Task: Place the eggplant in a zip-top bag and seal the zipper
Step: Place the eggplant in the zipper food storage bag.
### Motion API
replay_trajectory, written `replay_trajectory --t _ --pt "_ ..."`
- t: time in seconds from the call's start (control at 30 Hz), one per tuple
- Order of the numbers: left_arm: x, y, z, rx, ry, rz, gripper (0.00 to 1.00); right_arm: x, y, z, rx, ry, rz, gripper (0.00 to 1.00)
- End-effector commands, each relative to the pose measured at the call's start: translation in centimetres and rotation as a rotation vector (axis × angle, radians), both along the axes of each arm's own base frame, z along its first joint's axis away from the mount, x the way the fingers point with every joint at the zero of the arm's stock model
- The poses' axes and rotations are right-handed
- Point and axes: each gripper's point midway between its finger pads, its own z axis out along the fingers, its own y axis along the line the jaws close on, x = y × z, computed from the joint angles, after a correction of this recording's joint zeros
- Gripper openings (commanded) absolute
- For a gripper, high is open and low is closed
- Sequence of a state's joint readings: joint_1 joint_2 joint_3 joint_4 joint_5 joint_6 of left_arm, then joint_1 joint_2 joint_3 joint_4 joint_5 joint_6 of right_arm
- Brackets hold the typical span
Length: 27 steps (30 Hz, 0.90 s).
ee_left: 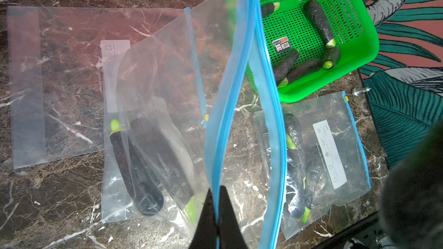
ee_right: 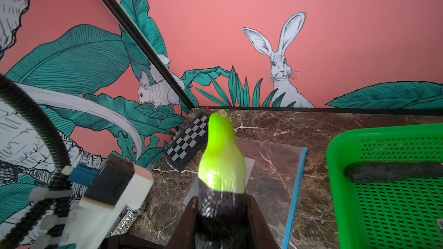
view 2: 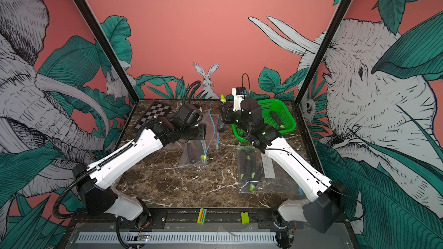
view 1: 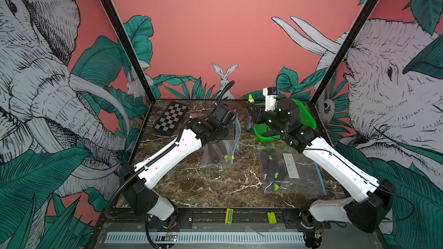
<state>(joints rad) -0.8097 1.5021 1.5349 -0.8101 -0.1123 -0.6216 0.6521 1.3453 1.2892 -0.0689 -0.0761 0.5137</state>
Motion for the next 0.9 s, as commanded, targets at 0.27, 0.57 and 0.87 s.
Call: replay_trajectory --t 0.27,0.57,0.87 --pt "-0.3 0.6 2.5 -0.052 -0.034 0.019 0.00 1.0 4.9 -0.6 -0.087 -0.119 -0.081 0.23" --pt "-0.2 0.5 2.7 -0.055 -0.040 0.014 0.00 0.0 3.9 -3.9 -0.125 -0.130 -0.208 0.23" --pt "0.0 0.4 2.9 -0.050 -0.047 0.010 0.00 -0.8 4.0 -5.7 -0.109 -0.101 -0.222 0.29"
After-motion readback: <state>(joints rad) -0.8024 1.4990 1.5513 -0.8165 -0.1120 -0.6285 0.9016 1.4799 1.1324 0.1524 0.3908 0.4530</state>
